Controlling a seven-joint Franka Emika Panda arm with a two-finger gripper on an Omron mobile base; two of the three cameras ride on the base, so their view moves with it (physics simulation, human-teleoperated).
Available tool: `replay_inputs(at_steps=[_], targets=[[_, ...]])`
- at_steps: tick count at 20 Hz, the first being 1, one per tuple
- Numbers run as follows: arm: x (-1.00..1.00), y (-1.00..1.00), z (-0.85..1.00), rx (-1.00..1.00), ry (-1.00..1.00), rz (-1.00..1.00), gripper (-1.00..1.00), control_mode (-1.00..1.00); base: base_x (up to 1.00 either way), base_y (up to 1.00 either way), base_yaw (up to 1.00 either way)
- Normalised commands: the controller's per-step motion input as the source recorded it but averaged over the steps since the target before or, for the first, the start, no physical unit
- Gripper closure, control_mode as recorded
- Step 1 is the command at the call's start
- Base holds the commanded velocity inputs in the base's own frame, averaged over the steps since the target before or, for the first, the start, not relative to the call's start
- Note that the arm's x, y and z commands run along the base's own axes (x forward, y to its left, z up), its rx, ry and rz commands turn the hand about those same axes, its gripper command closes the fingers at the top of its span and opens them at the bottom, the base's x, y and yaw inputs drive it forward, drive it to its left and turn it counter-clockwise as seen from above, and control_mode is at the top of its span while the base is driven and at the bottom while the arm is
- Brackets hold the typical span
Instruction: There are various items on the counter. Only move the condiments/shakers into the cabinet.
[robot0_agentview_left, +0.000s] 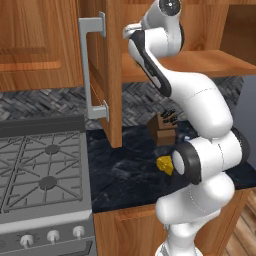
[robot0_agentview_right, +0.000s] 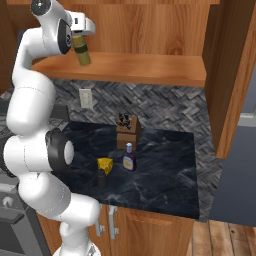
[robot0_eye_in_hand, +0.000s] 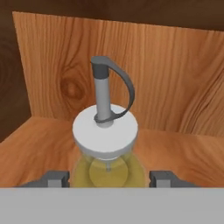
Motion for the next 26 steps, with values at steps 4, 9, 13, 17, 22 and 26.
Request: replay_inputs(at_steps=[4,9,13,17,22,26], targets=[[0.35,0.03,-0.34,-0.14,0.00,0.00,-1.00,-1.00,0.00,0.00,0.00],[0.47,0.00,-0.25,-0.04,-0.04,0.00,-1.00,-1.00,0.00,0.00,0.00],[0.36,0.00,-0.27,-0.03,-0.09,0.00,-1.00,-1.00,0.00,0.00,0.00],[0.11,0.00,-0.08,0.00,-0.03,0.00,-1.00,-1.00,0.00,0.00,0.00],[0.00,0.00,0.00,0.00,0.00,0.00,-1.00,-1.00,0.00,0.00,0.00],[0.06,0.00,-0.12,-0.02,-0.03,0.00,-1.00,-1.00,0.00,0.00,0.00]])
